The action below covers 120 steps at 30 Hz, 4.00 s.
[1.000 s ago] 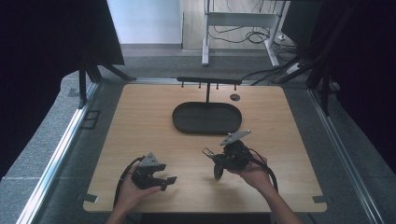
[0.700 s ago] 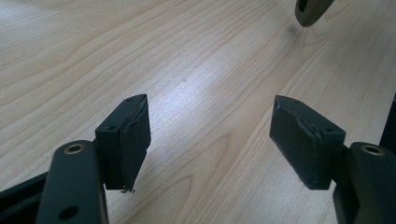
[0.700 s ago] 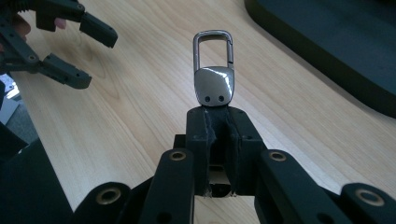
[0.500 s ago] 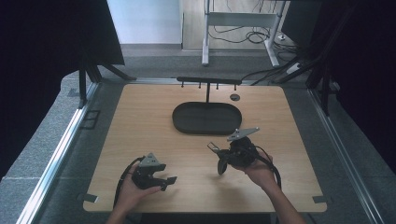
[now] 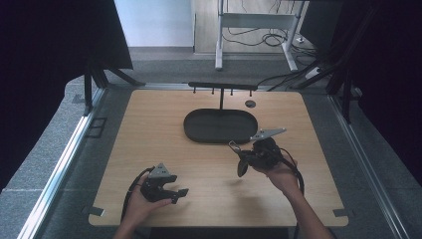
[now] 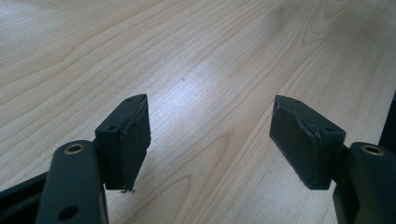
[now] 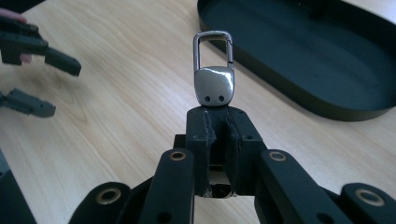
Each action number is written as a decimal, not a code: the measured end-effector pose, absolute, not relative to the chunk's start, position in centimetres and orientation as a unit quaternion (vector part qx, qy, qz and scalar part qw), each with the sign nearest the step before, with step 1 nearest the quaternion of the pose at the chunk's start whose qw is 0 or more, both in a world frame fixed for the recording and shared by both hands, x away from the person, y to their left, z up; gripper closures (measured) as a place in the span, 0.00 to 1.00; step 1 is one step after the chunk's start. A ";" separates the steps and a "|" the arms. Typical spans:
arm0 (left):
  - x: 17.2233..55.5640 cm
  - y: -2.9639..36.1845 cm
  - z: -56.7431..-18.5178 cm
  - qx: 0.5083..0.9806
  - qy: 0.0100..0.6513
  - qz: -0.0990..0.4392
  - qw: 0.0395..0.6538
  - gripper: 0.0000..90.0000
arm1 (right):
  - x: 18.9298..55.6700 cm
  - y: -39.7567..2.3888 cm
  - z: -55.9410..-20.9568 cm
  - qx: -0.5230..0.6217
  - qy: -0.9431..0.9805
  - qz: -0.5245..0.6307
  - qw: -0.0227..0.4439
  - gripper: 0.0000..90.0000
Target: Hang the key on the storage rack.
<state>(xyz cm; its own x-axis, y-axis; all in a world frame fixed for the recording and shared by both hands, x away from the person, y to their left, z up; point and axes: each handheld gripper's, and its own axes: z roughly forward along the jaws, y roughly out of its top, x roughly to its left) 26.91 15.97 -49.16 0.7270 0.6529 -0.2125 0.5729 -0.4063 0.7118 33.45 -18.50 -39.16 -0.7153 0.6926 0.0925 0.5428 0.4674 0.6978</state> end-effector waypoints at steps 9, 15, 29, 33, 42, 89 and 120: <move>26.9 16.0 -49.1 0.837 0.365 0.051 0.404 0.33 | 34.6 -18.6 -38.7 0.369 0.846 0.368 0.111 0.90; 26.9 16.0 -49.1 0.836 0.367 0.051 0.405 0.33 | 35.5 -18.8 -38.6 0.381 0.841 0.368 0.113 0.90; 26.9 16.0 -49.1 0.837 0.365 0.049 0.405 0.33 | 37.6 -19.6 -37.6 0.401 0.831 0.362 0.130 0.90; 26.9 16.1 -49.1 0.837 0.365 0.049 0.405 0.33 | 38.1 -19.6 -37.2 0.402 0.830 0.364 0.131 0.90; 26.9 16.1 -49.1 0.837 0.366 0.048 0.404 0.33 | 39.4 -19.5 -36.6 0.411 0.825 0.364 0.134 0.90; 26.9 15.8 -49.2 0.843 0.361 0.042 0.397 0.33 | 42.7 -21.4 -36.5 0.480 0.770 0.383 0.171 0.90; 26.7 15.9 -48.9 0.841 0.358 0.042 0.403 0.33 | 46.0 -21.1 -36.3 0.500 0.744 0.390 0.210 0.90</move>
